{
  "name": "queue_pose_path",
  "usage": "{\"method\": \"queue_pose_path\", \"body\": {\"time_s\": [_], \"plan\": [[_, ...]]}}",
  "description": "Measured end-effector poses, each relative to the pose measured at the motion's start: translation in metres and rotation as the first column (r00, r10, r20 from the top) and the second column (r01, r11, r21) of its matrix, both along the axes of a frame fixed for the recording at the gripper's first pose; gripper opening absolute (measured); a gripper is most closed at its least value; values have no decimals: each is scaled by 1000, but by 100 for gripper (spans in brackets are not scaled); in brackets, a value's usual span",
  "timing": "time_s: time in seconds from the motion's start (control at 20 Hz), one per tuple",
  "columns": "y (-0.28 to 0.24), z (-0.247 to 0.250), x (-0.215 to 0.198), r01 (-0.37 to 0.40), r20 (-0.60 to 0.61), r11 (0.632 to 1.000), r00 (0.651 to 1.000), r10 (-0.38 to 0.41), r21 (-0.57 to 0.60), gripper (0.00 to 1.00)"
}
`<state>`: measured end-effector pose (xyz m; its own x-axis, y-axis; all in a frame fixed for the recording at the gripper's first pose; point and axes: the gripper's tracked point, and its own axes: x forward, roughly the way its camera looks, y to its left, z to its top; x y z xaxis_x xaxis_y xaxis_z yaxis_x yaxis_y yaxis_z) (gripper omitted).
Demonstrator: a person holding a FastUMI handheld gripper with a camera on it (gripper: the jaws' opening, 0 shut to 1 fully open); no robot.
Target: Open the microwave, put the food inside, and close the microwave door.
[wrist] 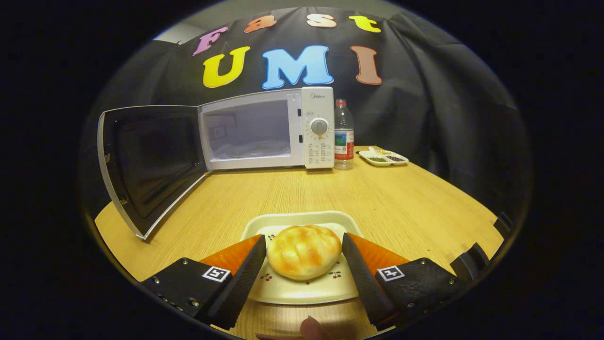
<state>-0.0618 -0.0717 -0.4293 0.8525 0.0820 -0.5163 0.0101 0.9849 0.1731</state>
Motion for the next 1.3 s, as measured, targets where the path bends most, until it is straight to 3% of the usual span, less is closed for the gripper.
{"method": "queue_pose_path", "body": {"time_s": [0.15,0.35,0.5,0.95,1.3], "plan": [[3,-3,1,-11,-23,1000,1000,12,26,99],[-2,-6,2,3,-32,1000,999,-2,27,90],[-3,-4,-1,3,-21,1000,1000,-3,4,72],[32,54,10,-95,62,994,994,92,46,72],[76,110,62,-172,140,981,977,159,89,72]]}}
